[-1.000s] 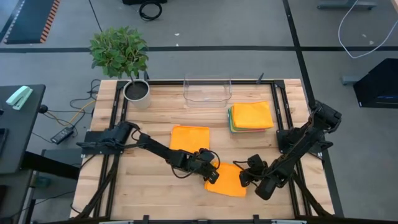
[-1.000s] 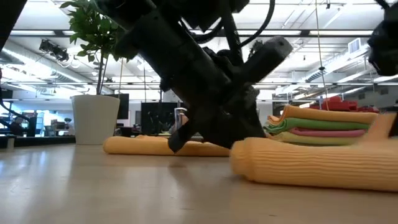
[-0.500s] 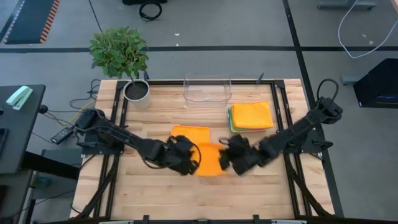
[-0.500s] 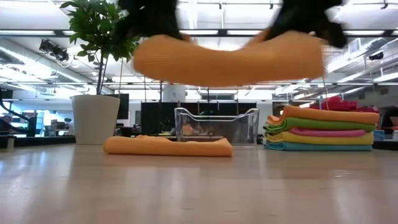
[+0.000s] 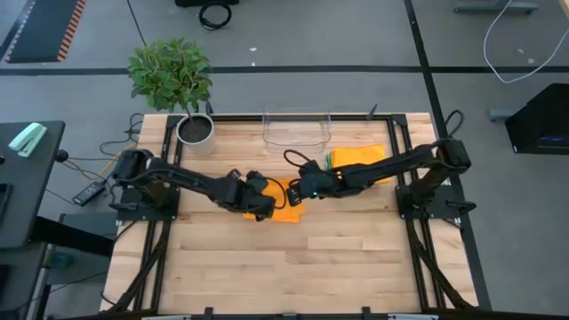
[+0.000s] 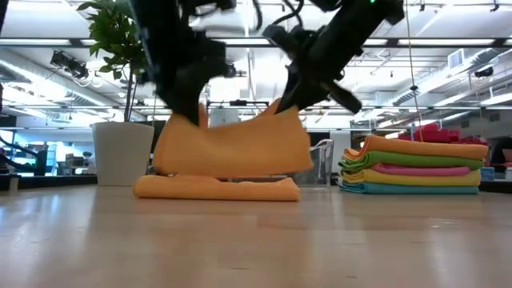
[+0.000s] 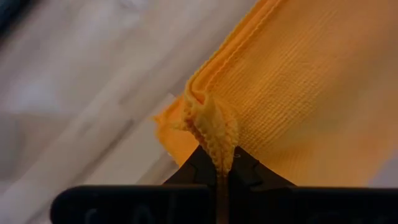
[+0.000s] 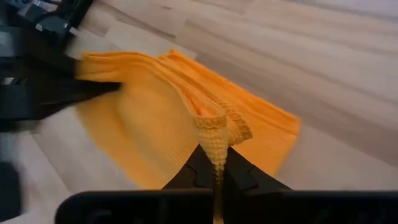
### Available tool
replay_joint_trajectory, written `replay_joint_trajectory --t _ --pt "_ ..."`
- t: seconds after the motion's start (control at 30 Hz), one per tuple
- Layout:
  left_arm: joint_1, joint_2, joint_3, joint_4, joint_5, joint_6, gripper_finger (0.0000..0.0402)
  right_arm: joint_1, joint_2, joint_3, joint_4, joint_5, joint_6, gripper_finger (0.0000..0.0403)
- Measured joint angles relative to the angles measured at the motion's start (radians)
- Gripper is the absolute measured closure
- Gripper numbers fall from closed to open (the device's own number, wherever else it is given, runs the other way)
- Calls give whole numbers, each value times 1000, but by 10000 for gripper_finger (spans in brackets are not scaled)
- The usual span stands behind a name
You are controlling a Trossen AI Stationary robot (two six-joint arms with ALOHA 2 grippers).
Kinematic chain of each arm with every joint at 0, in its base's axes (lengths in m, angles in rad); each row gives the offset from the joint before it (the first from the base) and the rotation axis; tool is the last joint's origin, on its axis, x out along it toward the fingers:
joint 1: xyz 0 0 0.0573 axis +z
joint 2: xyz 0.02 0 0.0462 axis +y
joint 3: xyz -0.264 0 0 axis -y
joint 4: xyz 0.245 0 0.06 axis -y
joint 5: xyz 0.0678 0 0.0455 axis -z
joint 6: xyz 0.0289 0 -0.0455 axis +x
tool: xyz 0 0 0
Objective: Fold microfiber towels
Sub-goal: Stack the bottom orange towel on top of the top left orange towel
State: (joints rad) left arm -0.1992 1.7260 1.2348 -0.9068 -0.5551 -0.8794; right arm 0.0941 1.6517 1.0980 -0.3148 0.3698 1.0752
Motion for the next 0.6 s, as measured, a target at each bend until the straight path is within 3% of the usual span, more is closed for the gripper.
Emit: replay_joint_trajectory --t 0.17,0.4,0.6 --pt "56 -1 -143 147 108 60 391 -42 81 2 82 -76 31 399" --pt "119 -2 -210 230 101 128 370 -76 183 8 89 -122 97 397" --pt "164 -2 -208 207 48 161 339 -112 182 4 59 -117 73 385"
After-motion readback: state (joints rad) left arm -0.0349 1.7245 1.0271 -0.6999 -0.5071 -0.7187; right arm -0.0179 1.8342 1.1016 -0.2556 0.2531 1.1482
